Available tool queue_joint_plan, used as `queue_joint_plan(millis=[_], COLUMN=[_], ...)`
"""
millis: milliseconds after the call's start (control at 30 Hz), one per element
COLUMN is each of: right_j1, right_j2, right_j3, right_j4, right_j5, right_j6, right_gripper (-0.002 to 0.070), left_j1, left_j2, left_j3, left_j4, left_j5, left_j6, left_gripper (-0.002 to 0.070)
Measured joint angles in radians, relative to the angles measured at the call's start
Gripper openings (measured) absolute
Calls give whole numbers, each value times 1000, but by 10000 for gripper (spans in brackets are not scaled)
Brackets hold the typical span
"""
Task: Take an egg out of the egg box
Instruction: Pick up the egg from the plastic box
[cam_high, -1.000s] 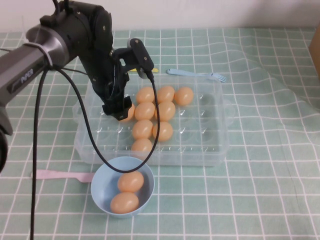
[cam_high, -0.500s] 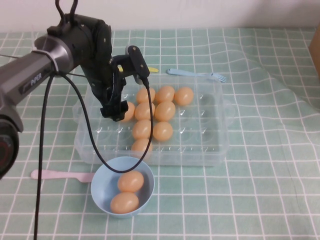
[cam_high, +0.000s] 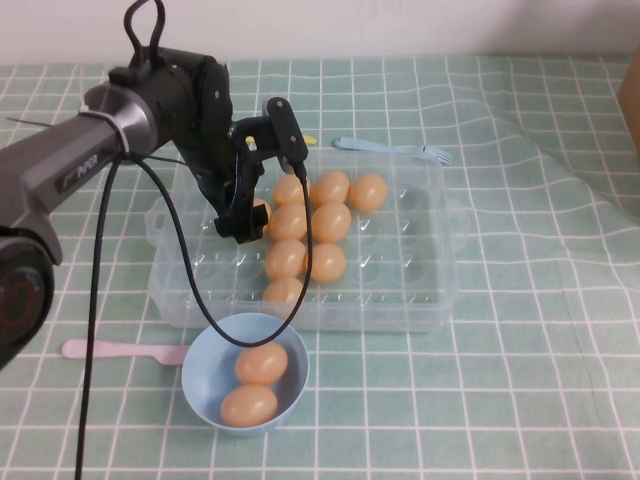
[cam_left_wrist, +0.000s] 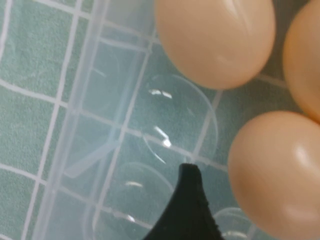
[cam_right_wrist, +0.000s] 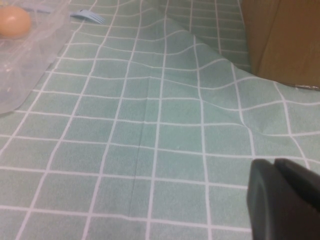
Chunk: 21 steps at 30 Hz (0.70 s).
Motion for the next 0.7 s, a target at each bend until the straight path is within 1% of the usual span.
queue_joint_plan(millis=[467, 533, 633, 700], right_j1=[0, 0, 0, 0], right_j2=[0, 0, 0, 0], right_j3=[0, 0, 0, 0], right_j4=[0, 0, 0, 0], right_j5=[0, 0, 0, 0], right_j6=[0, 0, 0, 0], right_gripper=[-17, -17, -17, -17], left_j1=[2, 6, 10, 10], left_j2=[21, 21, 21, 22], left_j3=[-1, -1, -1, -1], left_j4=[-15, -32, -44, -44], left_j5=[-21, -17, -6, -1], left_j6=[3, 3, 3, 3], left_gripper=[517, 487, 406, 369])
